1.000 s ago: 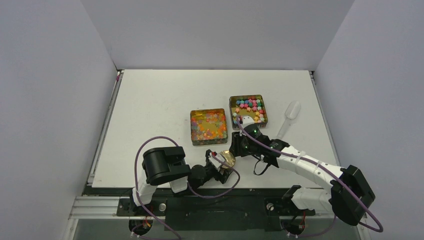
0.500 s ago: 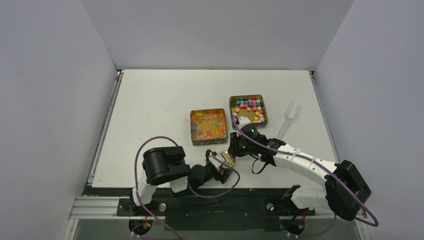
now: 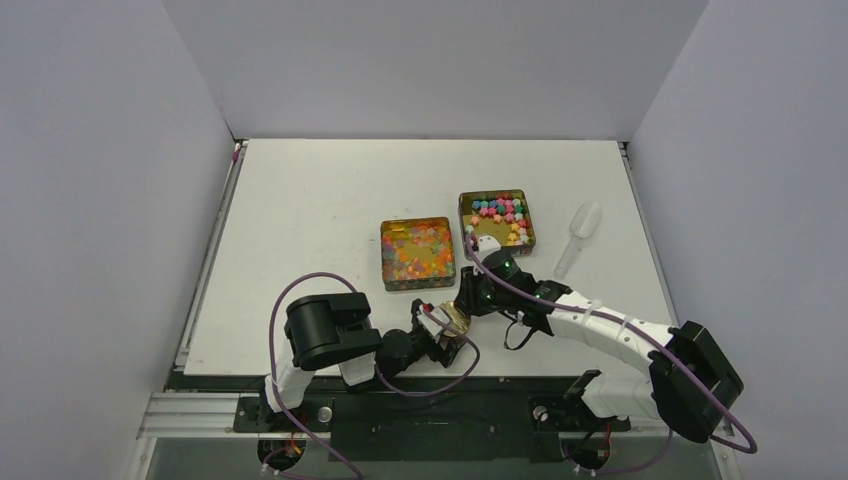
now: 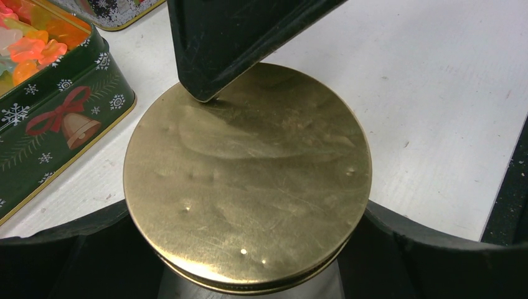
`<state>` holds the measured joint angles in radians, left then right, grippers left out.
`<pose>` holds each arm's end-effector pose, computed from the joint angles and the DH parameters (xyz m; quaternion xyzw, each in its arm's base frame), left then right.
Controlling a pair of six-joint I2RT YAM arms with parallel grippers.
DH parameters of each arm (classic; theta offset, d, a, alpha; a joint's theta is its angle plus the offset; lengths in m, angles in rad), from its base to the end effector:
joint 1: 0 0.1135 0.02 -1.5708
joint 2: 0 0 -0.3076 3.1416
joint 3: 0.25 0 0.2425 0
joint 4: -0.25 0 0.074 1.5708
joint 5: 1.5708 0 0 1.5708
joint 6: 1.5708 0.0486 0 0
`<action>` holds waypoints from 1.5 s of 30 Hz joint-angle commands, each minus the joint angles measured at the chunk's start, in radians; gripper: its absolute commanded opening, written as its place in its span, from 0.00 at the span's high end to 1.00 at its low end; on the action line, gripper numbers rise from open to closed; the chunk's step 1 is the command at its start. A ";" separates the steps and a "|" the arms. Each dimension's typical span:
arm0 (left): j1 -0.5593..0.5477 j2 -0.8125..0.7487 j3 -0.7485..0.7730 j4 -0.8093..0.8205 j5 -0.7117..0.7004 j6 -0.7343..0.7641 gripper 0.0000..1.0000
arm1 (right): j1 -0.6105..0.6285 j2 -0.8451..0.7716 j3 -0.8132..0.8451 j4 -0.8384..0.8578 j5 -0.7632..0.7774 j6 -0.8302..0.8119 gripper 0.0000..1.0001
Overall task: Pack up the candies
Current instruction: Screw the bottle lid onto the packing bottle.
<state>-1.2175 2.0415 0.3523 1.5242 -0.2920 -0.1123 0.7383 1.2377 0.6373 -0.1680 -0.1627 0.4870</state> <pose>0.1205 -0.2862 0.1274 0.3162 0.6919 -0.3072 0.5718 0.1684 0.1639 0.2362 -0.1465 0.9063 0.2850 0.2754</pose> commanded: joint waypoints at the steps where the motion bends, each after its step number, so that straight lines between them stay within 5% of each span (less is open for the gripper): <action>1: -0.004 0.038 -0.018 0.125 0.040 -0.012 0.68 | -0.004 -0.021 -0.045 0.010 -0.007 0.004 0.79; 32: -0.004 0.040 -0.017 0.124 -0.006 -0.024 0.69 | 0.217 -0.330 -0.226 -0.070 0.126 0.226 0.85; 45: -0.005 0.046 -0.018 0.123 0.010 -0.032 0.70 | 0.217 -0.400 -0.103 -0.221 0.292 0.180 0.64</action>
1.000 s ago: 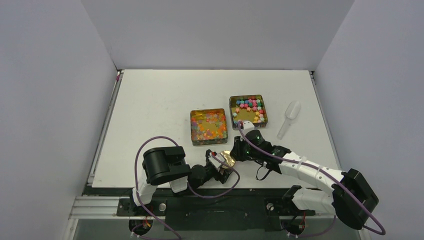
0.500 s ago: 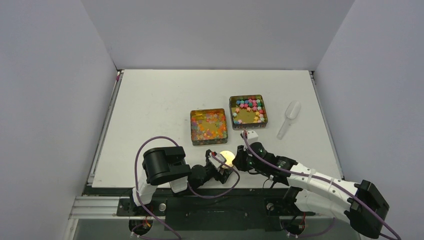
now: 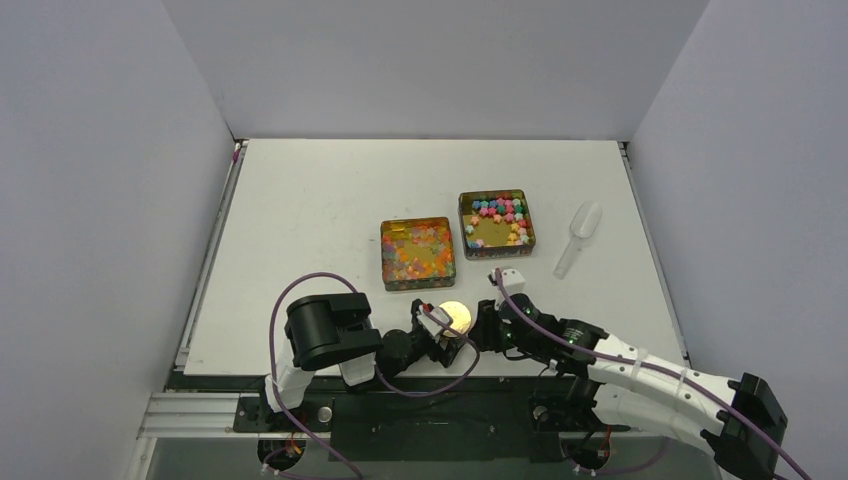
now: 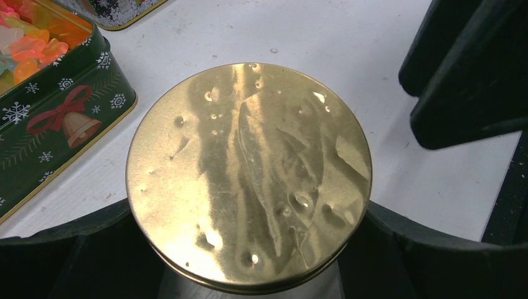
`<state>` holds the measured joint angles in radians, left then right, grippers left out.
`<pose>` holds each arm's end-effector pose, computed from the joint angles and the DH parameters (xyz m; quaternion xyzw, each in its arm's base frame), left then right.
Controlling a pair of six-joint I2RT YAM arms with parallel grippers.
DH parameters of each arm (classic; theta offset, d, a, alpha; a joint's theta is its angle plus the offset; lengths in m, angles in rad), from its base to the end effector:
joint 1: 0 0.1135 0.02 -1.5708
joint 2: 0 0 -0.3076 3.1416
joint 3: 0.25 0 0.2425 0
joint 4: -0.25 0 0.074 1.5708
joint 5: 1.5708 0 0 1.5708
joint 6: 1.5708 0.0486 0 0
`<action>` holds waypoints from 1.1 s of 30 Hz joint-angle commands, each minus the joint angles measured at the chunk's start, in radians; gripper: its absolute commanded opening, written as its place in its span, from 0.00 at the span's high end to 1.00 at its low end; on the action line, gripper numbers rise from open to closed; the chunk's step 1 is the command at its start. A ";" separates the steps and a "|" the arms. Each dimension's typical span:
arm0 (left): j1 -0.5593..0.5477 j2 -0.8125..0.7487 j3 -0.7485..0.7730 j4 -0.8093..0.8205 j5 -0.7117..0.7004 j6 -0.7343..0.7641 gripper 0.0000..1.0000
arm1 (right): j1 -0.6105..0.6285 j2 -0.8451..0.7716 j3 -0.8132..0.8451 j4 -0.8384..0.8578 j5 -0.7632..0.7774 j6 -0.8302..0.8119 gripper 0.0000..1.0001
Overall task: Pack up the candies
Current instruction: Screw the bottle lid onto the packing bottle.
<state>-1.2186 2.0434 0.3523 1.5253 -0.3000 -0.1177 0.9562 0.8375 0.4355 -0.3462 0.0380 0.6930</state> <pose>0.1205 -0.2862 0.1270 0.3125 0.6937 -0.3063 0.5722 0.0843 0.1163 0.2219 -0.1127 0.9095 0.2817 0.2841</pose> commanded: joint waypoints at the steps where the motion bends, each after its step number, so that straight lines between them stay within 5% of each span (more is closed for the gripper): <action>1: -0.004 0.045 -0.017 0.122 0.019 -0.027 0.70 | -0.001 0.004 0.111 -0.047 0.108 -0.030 0.62; 33: -0.007 0.059 -0.011 0.124 0.025 -0.028 0.70 | -0.172 0.419 0.335 0.083 -0.132 -0.232 0.62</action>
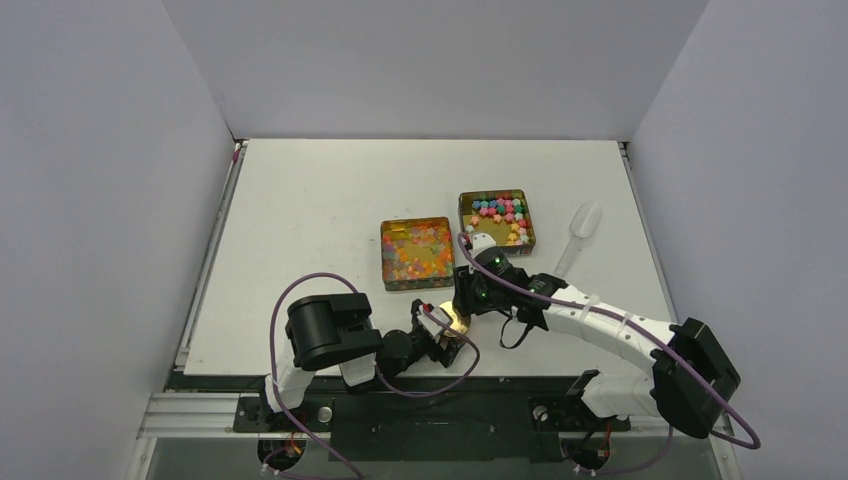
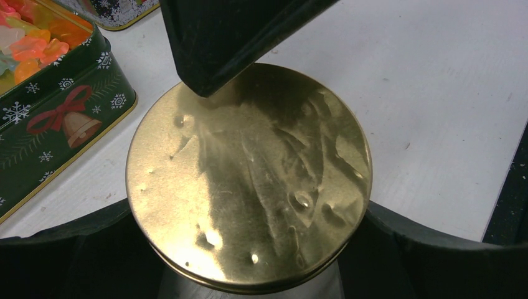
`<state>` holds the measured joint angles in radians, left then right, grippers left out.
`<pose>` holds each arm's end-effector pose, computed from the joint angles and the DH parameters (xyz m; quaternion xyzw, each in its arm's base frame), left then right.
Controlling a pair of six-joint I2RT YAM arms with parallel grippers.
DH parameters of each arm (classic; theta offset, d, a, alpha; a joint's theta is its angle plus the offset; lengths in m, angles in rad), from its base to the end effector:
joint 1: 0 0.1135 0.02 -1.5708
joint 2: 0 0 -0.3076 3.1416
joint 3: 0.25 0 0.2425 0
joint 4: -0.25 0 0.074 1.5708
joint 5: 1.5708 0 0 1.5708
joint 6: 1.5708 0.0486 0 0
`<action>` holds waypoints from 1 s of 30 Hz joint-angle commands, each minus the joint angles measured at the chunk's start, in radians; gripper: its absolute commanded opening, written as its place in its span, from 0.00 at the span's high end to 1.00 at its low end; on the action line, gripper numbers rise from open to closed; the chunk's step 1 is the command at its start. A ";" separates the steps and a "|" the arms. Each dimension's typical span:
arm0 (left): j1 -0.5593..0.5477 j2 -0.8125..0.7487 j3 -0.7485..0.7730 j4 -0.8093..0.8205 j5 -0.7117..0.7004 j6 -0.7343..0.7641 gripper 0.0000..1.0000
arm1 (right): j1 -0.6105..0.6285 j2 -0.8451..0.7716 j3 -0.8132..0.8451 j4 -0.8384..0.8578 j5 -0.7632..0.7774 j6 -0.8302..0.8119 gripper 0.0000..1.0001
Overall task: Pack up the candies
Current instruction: Screw the bottle lid onto the packing bottle.
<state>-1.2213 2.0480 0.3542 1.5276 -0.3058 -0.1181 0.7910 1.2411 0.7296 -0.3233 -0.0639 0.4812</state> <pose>0.1201 -0.2869 0.1263 0.3116 0.6941 -0.3052 0.5727 0.1644 0.1706 0.2510 -0.1552 0.9196 0.2376 0.2715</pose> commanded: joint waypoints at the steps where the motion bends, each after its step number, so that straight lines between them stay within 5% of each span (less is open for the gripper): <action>1: -0.004 0.054 -0.013 0.121 0.031 -0.028 0.70 | -0.007 0.019 0.040 0.064 -0.036 -0.021 0.62; 30: -0.004 0.052 -0.014 0.121 0.018 -0.031 0.70 | 0.005 -0.004 -0.088 0.095 -0.080 0.006 0.75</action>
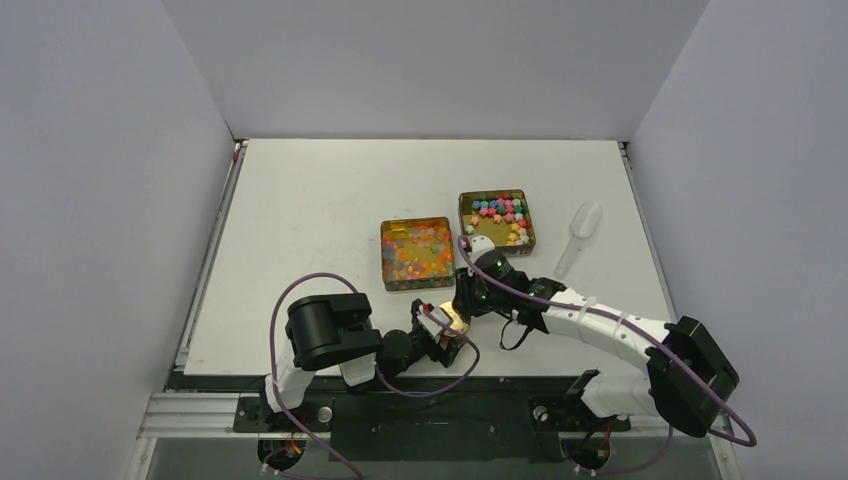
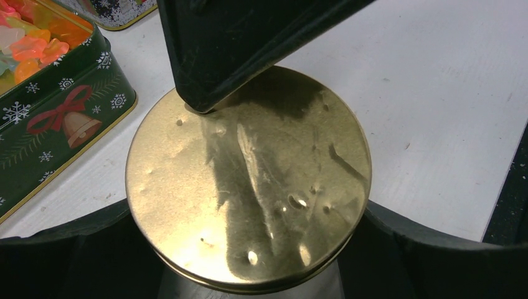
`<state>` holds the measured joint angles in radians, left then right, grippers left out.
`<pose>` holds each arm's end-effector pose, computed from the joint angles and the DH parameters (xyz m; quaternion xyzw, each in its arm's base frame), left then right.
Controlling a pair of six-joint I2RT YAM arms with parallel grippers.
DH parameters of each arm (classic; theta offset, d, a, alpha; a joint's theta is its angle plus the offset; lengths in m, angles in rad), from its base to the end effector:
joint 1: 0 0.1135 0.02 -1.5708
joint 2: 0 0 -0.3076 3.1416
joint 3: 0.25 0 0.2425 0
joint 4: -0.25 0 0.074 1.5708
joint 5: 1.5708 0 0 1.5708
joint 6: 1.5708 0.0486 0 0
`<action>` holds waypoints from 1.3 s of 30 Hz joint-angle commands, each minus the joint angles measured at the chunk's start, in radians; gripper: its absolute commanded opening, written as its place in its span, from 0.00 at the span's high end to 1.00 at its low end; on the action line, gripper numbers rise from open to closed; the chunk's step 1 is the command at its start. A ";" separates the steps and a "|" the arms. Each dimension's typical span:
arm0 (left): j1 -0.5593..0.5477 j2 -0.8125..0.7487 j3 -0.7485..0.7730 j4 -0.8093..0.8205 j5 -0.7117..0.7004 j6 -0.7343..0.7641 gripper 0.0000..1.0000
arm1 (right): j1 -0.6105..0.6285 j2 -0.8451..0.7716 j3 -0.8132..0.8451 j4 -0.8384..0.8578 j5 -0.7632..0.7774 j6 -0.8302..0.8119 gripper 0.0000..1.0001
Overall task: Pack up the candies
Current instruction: Screw the bottle lid onto the packing bottle.
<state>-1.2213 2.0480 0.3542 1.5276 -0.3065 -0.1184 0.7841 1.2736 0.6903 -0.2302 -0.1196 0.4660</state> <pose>0.1202 -0.2869 0.1263 0.3113 0.6942 -0.3050 0.5728 0.1680 0.1758 0.2394 -0.1687 0.9123 0.2609 0.2667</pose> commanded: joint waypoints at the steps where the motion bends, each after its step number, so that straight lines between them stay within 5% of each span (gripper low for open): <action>1: -0.004 0.052 -0.014 0.121 0.018 -0.030 0.70 | 0.014 -0.049 -0.063 0.002 -0.023 0.028 0.75; 27: -0.004 0.058 -0.011 0.121 0.009 -0.030 0.70 | 0.227 -0.307 -0.233 -0.013 0.098 0.248 0.75; 39: -0.004 0.062 -0.009 0.121 0.010 -0.029 0.70 | 0.263 -0.401 -0.116 -0.196 0.310 0.207 0.69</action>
<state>-1.2224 2.0499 0.3546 1.5288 -0.3111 -0.1184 1.0424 0.8906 0.4847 -0.3653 0.0811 0.7040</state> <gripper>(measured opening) 0.788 0.297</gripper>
